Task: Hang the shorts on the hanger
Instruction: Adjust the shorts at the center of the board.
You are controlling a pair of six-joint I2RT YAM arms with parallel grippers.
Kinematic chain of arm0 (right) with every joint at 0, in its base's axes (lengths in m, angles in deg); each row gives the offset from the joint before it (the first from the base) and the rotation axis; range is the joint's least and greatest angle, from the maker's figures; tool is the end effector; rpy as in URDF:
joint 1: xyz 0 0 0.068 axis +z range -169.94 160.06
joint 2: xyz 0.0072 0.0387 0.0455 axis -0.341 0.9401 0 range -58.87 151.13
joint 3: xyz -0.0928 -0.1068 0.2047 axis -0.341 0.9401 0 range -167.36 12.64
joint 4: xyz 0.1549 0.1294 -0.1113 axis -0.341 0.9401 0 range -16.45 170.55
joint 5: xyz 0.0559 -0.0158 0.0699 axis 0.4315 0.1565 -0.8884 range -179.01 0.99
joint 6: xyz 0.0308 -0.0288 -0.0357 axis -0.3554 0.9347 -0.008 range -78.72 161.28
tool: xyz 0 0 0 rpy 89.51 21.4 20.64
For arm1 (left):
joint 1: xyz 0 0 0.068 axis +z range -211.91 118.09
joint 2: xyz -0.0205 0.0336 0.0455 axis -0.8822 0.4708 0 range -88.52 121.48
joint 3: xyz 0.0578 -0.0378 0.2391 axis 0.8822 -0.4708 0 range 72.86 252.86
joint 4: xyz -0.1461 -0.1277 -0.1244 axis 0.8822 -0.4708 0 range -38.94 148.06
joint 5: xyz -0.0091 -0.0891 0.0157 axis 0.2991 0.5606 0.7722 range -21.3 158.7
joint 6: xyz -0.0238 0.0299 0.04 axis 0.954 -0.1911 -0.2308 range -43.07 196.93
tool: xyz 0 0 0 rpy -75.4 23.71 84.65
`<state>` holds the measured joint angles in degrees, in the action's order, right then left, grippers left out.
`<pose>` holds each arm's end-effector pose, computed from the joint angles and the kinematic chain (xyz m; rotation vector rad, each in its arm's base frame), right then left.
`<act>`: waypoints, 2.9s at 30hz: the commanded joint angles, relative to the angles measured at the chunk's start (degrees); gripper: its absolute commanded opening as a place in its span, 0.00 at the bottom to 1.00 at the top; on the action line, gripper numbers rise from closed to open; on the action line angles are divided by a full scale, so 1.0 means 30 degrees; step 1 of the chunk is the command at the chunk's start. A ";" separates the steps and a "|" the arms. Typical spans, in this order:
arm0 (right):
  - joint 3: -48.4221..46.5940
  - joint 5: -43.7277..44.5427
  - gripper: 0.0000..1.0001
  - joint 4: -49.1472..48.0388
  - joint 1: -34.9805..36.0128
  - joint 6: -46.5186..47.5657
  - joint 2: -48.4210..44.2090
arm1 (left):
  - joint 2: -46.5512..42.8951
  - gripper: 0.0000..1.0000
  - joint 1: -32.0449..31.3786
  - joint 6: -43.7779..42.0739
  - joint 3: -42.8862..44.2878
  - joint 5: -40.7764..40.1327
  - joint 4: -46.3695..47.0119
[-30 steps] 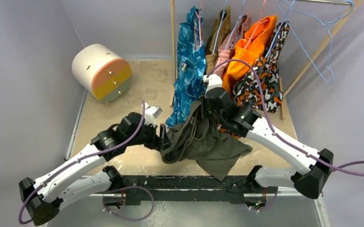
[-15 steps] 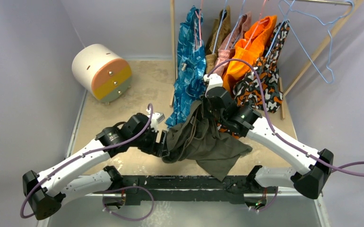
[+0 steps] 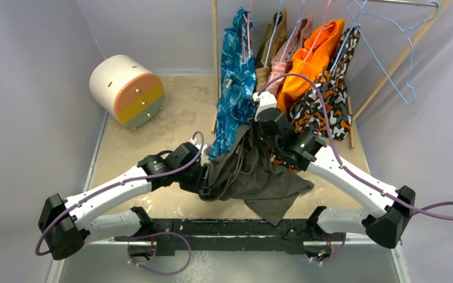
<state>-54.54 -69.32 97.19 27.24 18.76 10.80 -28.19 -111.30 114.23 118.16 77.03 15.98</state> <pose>0.1785 0.1741 0.3403 -0.2171 2.0128 0.4303 0.1143 -0.1418 0.2309 0.3469 2.7154 -0.6993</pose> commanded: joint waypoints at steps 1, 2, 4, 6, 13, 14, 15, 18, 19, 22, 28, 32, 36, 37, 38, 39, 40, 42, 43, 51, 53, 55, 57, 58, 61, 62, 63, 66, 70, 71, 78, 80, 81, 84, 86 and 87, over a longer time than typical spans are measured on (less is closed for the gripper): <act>-0.0184 -0.0250 0.00 -0.0729 -0.0096 -0.0047 -0.0681 | 0.0380 0.40 -0.0233 0.0411 0.0331 -0.1150 0.0585; -0.0135 -0.0323 0.00 -0.0771 -0.0109 -0.0058 -0.0714 | 0.0460 0.36 -0.0237 0.0481 0.0419 -0.1528 0.0457; -0.0034 -0.0505 0.00 -0.0808 -0.0111 -0.0025 -0.0807 | 0.0493 0.18 -0.0236 0.0626 0.0582 -0.2390 0.0272; 0.0031 -0.0873 0.00 -0.0865 -0.0111 0.0112 -0.0908 | 0.0367 0.00 -0.0237 0.0895 0.0981 -0.3853 -0.0020; -0.0343 -0.2245 0.30 -0.0455 -0.0111 0.0242 -0.0928 | -0.0994 0.00 -0.0209 0.2675 0.1081 -0.7958 0.1240; -0.0459 -0.2238 0.38 -0.0264 -0.0111 0.0180 -0.0992 | -0.1166 0.00 -0.0208 0.3035 0.0899 -0.8294 0.1546; -0.0510 -0.2226 0.43 -0.0098 -0.0111 0.0136 -0.1134 | -0.1297 0.00 -0.0208 0.3277 0.0769 -0.8592 0.1790; -0.0366 -0.2336 0.51 0.0422 -0.0111 0.0000 -0.1896 | -0.1518 0.00 -0.0208 0.3956 0.0584 -0.9290 0.2397; -0.0180 -0.2381 0.52 0.0567 -0.0111 -0.0055 -0.2206 | -0.1557 0.00 -0.0208 0.4158 0.0550 -0.9519 0.2605; 0.0828 -0.2459 0.56 0.0933 -0.0111 -0.0447 -0.3334 | -0.1621 0.00 -0.0208 0.4630 0.0541 -0.9966 0.3128; 0.3214 -0.3289 0.58 0.0935 -0.0111 -0.1569 -0.4615 | -0.1420 0.00 -0.0208 0.4896 0.0527 -1.0367 0.3681; 0.4279 -0.4064 0.58 -0.0943 -0.0111 -0.1155 -0.4729 | -0.1333 0.00 -0.0208 0.4911 0.0500 -1.0293 0.3793; 0.4369 -0.3794 0.62 -0.1244 -0.0084 -0.0635 -0.4181 | -0.1471 0.00 -0.0208 0.4909 0.0571 -1.0279 0.3700; 0.4374 -0.3476 0.62 -0.1257 -0.0082 -0.0614 -0.4103 | -0.1519 0.00 -0.0208 0.4911 0.0580 -1.0301 0.3648; 0.4397 -0.3154 0.63 -0.1372 -0.0082 -0.0590 -0.4068 | -0.1561 0.00 -0.0208 0.4911 0.0608 -1.0307 0.3598; 0.4429 -0.2854 0.63 -0.1514 -0.0082 -0.0517 -0.4023 | -0.1621 0.00 -0.0208 0.4889 0.0648 -1.0309 0.3558; 0.4419 -0.2574 0.63 -0.1660 -0.0082 -0.0479 -0.3944 | -0.1640 0.00 -0.0208 0.4882 0.0679 -1.0336 0.3499; 0.4319 -0.2074 0.62 -0.1952 -0.0082 -0.0314 -0.3630 | -0.1706 0.00 -0.0208 0.4853 0.0698 -1.0393 0.3448; 0.4199 -0.1803 0.62 -0.2008 -0.0082 -0.0252 -0.3364 | -0.1738 0.00 -0.0208 0.4852 0.0692 -1.0418 0.3403; 0.3346 -0.0798 0.42 -0.2572 -0.0082 0.0371 -0.1936 | -0.1986 0.00 -0.0208 0.4794 0.1131 -1.0367 0.3083; 0.3232 -0.0369 0.26 -0.2639 -0.0082 0.0274 -0.2196 | -0.2124 0.00 -0.0208 0.4724 0.1326 -1.0354 0.2890; 0.2952 -0.0050 0.04 -0.2691 -0.0096 0.0406 -0.2903 | -0.2340 0.00 -0.0208 0.4544 0.1907 -1.0522 0.2269; 0.2252 0.0104 0.00 -0.2653 -0.0082 0.0882 -0.3983 | -0.2739 0.00 -0.0201 0.4066 0.3088 -1.1096 0.1137; 0.1715 0.0077 0.00 -0.2685 -0.0082 0.1300 -0.4555 | -0.3025 0.00 -0.0207 0.3736 0.4348 -1.1586 0.0435; -0.1209 -0.1664 0.00 -0.1156 -0.0082 0.2242 -0.5834 | -0.4013 0.00 -0.0208 0.2315 0.7944 -1.2780 -0.1500; -0.2446 -0.1953 0.00 -0.0824 -0.0082 0.2470 -0.6090 | -0.4275 0.00 -0.0201 0.1697 0.9373 -1.3068 -0.1905; -0.3879 -0.1982 0.00 -0.0633 -0.0082 0.2689 -0.6275 | -0.4495 0.00 -0.0207 0.1111 1.0991 -1.3301 -0.2289; -0.6725 -0.2495 0.00 -0.1061 -0.0082 0.3440 -0.6772 | -0.5277 0.00 -0.0208 -0.0351 1.4162 -1.4121 -0.2608; -0.5498 -0.2014 0.00 -0.1795 -0.0082 0.2501 -0.7550 | -0.7728 0.00 -0.0208 -0.0341 1.3406 -1.6597 -0.1327; -0.4956 -0.1598 0.00 -0.1681 -0.0082 0.2143 -0.7597 | -0.8255 0.00 -0.0208 -0.0173 1.2938 -1.7020 -0.1067; -0.7789 -0.1488 0.00 -0.0864 -0.0082 0.2149 -0.5757 | -0.6991 0.00 -0.0212 -0.1374 1.5467 -1.6288 0.0190; -1.1076 -0.2443 0.00 -0.0574 -0.0096 0.2692 -0.4552 | -0.5115 0.00 -0.0214 -0.2335 1.8550 -1.5258 0.0089; -1.2348 -0.3072 0.00 -0.0655 -0.0083 0.2848 -0.4128 | -0.4223 0.00 -0.0209 -0.2642 2.0132 -1.4560 -0.0004; -1.3047 -0.4870 0.00 -0.2149 -0.0082 0.2816 -0.4123 | -0.2883 0.00 -0.0224 -0.3101 2.1918 -1.2082 0.0115; -1.1693 -0.4935 0.00 -0.2560 -0.0082 0.2587 -0.4708 | -0.3566 0.00 -0.0208 -0.2875 2.0464 -1.1031 0.0855; -1.0704 -0.4614 0.00 -0.2512 -0.0082 0.2524 -0.5015 | -0.4168 0.00 -0.0208 -0.2768 1.9170 -1.0725 0.1234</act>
<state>-89.53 -82.55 95.64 27.46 25.69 0.81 -36.41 -112.33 108.24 180.84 38.89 14.58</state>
